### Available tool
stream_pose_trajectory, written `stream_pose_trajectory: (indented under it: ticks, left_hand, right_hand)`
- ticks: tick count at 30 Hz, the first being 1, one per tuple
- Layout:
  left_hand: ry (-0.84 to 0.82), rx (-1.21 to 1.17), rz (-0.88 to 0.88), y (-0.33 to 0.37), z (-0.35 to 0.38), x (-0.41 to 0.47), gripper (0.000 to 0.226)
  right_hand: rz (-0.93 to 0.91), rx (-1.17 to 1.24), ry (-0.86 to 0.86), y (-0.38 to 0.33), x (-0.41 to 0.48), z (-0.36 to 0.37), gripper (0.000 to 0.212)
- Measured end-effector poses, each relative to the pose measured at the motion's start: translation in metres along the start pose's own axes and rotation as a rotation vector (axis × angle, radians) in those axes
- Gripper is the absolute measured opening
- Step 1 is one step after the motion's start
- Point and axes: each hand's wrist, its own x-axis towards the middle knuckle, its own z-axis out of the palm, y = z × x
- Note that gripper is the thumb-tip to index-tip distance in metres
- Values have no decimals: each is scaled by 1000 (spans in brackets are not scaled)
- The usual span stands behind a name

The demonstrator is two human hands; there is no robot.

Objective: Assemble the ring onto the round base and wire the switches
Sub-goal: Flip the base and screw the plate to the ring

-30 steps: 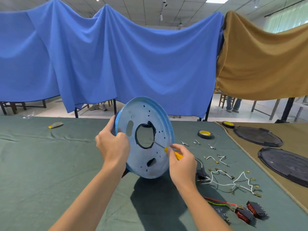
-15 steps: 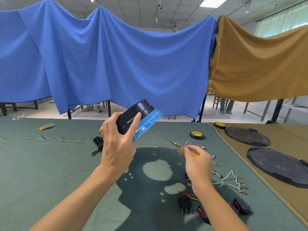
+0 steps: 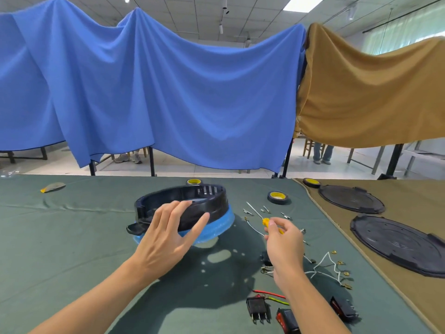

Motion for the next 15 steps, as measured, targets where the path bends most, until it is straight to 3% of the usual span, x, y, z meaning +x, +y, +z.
stream_pose_trajectory:
  ticks: [4,15]
  left_hand:
    - [-70,-18,124,0,7,-10,43]
    - [-70,-163,67,-14,-3,-25,68]
  right_hand:
    - [-17,2,3,-3,2,-1,18]
    - [-21,0,7,-6,-6,0,18]
